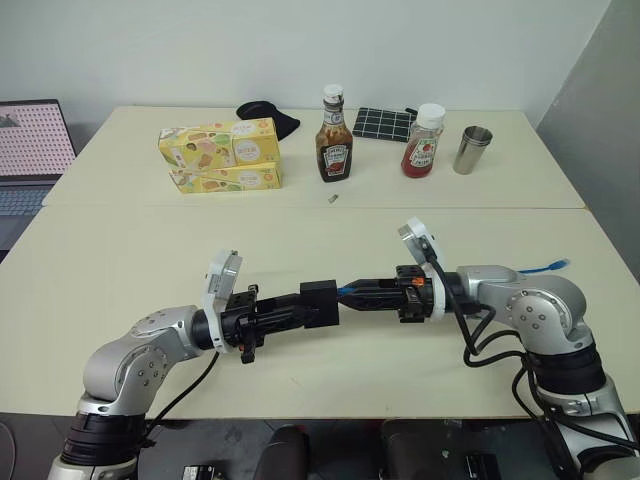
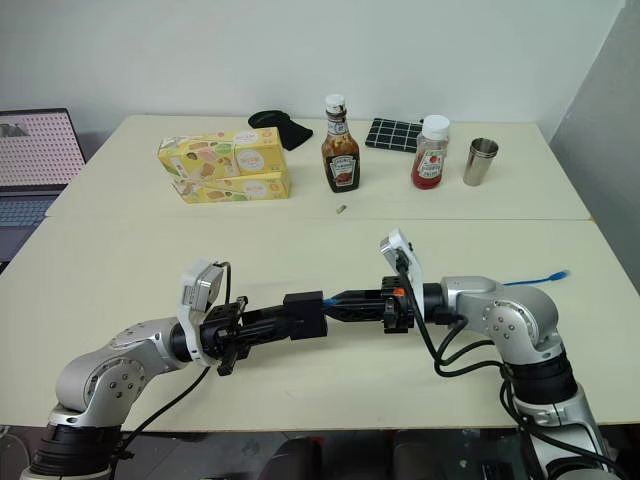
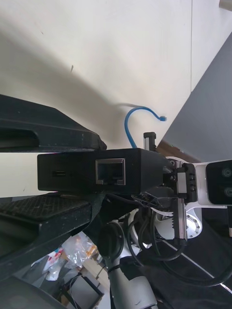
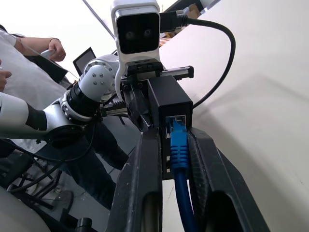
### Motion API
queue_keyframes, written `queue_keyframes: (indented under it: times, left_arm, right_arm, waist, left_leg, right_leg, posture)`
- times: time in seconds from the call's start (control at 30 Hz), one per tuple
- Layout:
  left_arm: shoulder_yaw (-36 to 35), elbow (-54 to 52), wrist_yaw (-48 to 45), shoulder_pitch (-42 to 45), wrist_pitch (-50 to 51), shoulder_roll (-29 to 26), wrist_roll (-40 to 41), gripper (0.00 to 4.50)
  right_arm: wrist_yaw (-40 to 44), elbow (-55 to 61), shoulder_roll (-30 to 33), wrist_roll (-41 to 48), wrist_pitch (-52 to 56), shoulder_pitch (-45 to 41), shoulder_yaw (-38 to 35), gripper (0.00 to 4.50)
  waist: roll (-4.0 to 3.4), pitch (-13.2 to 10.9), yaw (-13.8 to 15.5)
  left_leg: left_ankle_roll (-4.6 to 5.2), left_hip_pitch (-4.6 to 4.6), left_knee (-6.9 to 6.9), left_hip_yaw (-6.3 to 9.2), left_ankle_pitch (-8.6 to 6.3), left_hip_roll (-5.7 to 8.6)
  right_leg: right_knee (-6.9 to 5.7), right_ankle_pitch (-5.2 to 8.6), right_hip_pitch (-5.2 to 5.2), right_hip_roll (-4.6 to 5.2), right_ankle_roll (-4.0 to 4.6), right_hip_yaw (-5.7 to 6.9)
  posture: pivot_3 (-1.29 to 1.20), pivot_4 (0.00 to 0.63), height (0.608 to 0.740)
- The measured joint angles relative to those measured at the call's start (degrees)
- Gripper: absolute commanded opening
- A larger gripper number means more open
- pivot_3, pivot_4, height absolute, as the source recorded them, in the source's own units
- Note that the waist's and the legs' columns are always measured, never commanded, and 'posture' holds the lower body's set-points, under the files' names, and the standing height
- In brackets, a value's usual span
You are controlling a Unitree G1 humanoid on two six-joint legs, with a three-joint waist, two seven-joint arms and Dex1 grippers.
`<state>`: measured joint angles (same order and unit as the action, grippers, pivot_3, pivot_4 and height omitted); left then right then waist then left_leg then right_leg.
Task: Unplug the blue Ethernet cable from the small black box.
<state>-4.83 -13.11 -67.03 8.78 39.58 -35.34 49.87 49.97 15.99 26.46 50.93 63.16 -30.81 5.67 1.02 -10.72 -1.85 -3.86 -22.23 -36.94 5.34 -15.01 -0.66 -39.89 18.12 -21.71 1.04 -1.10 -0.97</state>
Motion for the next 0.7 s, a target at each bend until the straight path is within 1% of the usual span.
queue_keyframes:
  times: [0.23,0.3,0.43,0.53,0.7]
  left_arm:
    - [-0.02,-0.75,-0.05,-0.29,0.03,-0.32,0.1,0.77]
    - [0.0,-1.03,0.1,-0.5,0.08,-0.45,0.26,0.77]
    - [-0.21,-1.84,0.22,-1.78,0.08,-0.96,0.52,0.77]
    - [-1.72,-1.86,0.1,-3.11,0.08,-2.09,0.54,0.77]
    - [-2.12,-2.1,-0.04,-4.39,-0.08,-2.15,0.56,0.77]
  right_arm:
    - [0.95,-0.72,0.69,0.47,0.91,-0.67,0.0,0.33]
    - [1.23,-0.96,1.26,0.54,1.23,-0.85,0.02,0.07]
    - [2.5,-1.23,2.65,0.52,1.31,-0.9,0.51,0.07]
    - [2.45,-2.92,4.95,-0.36,1.26,-0.89,-0.02,0.05]
    - [2.48,-2.93,5.14,-0.39,1.15,-0.67,-0.02,0.05]
  waist:
    - [0.0,0.0,0.0]
    - [0.0,0.0,0.01]
    - [0.0,0.0,0.01]
    - [0.0,0.0,0.02]
    - [0.0,0.0,0.02]
  left_leg:
    - [0.0,0.0,0.0,0.0,0.0,0.0]
    - [0.0,0.0,0.0,0.0,0.0,0.0]
    - [0.0,-0.01,0.0,0.0,0.0,-0.01]
    - [0.0,-0.01,0.0,0.0,0.0,0.0]
    - [0.0,-0.03,0.0,-0.01,0.0,-0.01]
  right_leg:
    - [0.0,0.0,0.0,0.0,0.0,0.0]
    - [0.0,0.0,0.0,0.0,0.0,0.0]
    - [0.01,0.0,0.0,0.0,0.0,0.0]
    - [0.01,0.0,0.0,0.0,0.0,0.0]
    - [0.02,0.0,-0.01,0.0,0.0,0.0]
  posture:
    - [0.0,0.15,0.74]
    - [0.0,0.15,0.74]
    - [0.0,0.15,0.74]
    - [0.0,0.15,0.74]
    - [0.0,0.15,0.74]
